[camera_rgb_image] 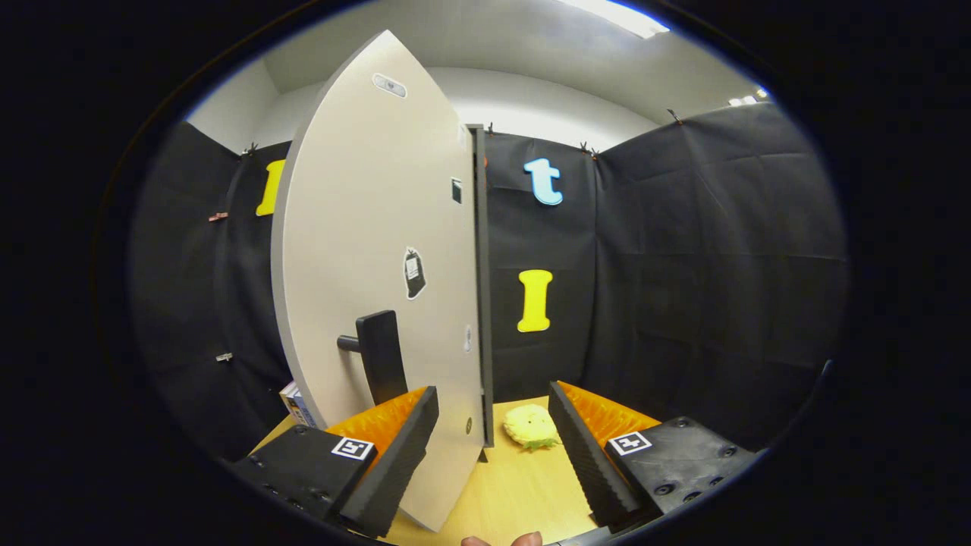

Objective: Open the shoe cabinet door, grab the shoes and put them into the shoe cabinet, then close the shoe cabinet door.

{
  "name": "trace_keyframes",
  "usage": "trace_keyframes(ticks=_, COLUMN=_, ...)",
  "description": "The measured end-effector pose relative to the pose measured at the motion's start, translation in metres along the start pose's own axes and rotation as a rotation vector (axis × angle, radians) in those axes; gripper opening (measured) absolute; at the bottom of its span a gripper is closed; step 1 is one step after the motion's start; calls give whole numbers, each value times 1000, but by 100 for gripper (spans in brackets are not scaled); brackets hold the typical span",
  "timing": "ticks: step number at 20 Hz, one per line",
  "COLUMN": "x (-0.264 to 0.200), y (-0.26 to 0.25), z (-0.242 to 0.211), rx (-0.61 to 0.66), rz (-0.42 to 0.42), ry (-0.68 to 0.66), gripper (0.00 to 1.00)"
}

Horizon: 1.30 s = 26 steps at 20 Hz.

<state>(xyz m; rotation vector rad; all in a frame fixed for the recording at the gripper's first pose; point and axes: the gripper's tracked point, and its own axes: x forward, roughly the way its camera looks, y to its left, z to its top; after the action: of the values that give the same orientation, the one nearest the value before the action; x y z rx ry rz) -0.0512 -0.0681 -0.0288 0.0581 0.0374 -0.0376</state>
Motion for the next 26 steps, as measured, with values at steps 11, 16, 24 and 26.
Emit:
trace_keyframes(ticks=11, x=24, y=130, z=-23, rx=32, rz=259, ry=102, gripper=98)
trace_keyframes(ticks=16, x=32, y=131, z=-13, rx=48, rz=254, ry=85, gripper=98)
trace_keyframes(ticks=24, x=32, y=113, z=-6, rx=59, rz=227, ry=67, gripper=98)
trace_keyframes(ticks=26, x=30, y=110, z=-7, rx=56, rz=226, ry=71, gripper=98)
